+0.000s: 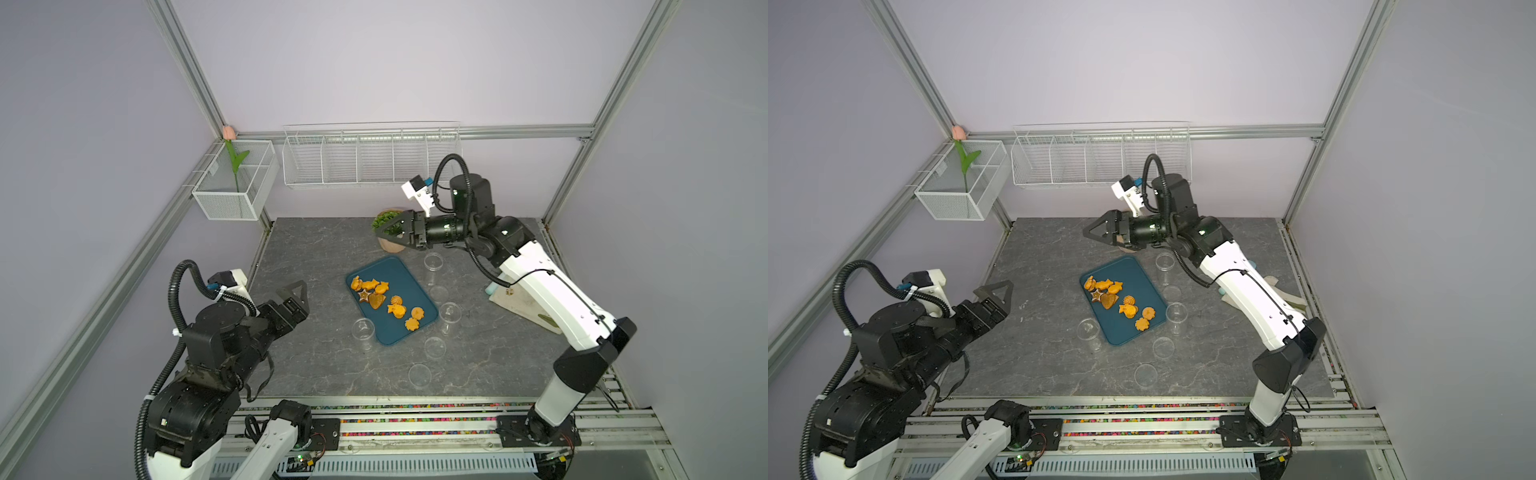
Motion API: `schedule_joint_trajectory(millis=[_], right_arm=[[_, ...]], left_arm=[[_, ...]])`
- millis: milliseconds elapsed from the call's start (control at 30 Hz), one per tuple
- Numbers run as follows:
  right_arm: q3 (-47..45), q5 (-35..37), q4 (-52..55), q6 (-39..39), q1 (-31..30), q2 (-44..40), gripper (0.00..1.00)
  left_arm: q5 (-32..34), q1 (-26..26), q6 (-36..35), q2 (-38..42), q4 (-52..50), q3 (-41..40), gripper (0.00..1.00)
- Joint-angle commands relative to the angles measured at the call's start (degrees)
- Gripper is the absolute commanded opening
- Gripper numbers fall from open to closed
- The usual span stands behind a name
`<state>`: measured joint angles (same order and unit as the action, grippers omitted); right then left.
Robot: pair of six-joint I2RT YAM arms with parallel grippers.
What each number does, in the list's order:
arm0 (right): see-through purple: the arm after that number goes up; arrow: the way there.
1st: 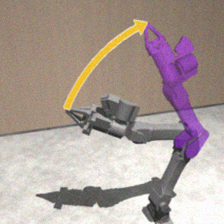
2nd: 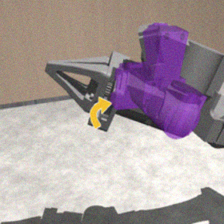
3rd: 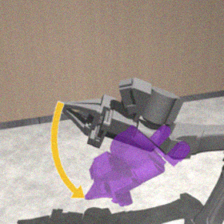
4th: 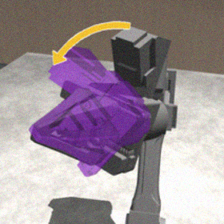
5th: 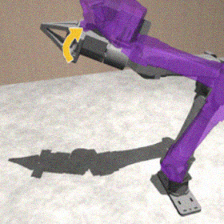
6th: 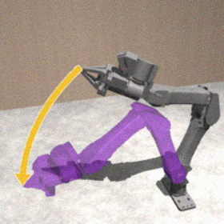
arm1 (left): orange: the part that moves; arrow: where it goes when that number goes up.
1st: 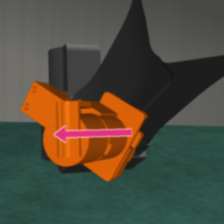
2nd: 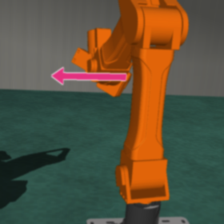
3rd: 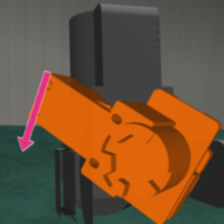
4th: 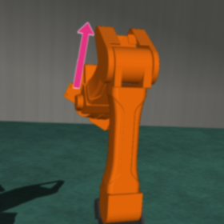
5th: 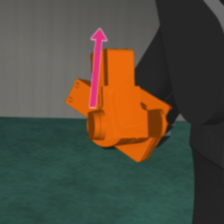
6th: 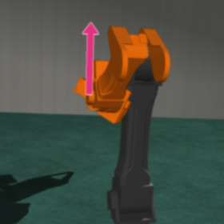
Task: Pour the cookies out of the jar
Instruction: Reset both arms
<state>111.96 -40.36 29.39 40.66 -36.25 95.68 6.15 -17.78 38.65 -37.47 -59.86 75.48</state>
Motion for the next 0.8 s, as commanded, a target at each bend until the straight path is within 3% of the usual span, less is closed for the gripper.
schedule_joint_trajectory(millis=[0, 233, 500, 767], right_arm=[[-4.01, 0.85, -1.33, -0.45, 5.26, -6.86, 0.89], [-12.97, 1.81, -1.17, -2.8, 17.93, -15.96, 0.89], [-20.28, 4.03, -3.33, -8.76, 26.41, -23.58, 0.89], [-35.45, 20.4, -11.51, -16.73, 26.93, -36.22, 0.89]], left_arm=[[0.53, 0.03, -1.5, -1.12, 1.78, -0.73, 1.0], [3.25, 0.03, -3.18, -3.55, 5.4, -1.34, 1.0], [4.56, 0.03, -3.52, -6.56, 11.23, -4.1, 1.0], [6.28, 0.03, -5.69, -8.87, 18.22, -7.43, 1.0]])
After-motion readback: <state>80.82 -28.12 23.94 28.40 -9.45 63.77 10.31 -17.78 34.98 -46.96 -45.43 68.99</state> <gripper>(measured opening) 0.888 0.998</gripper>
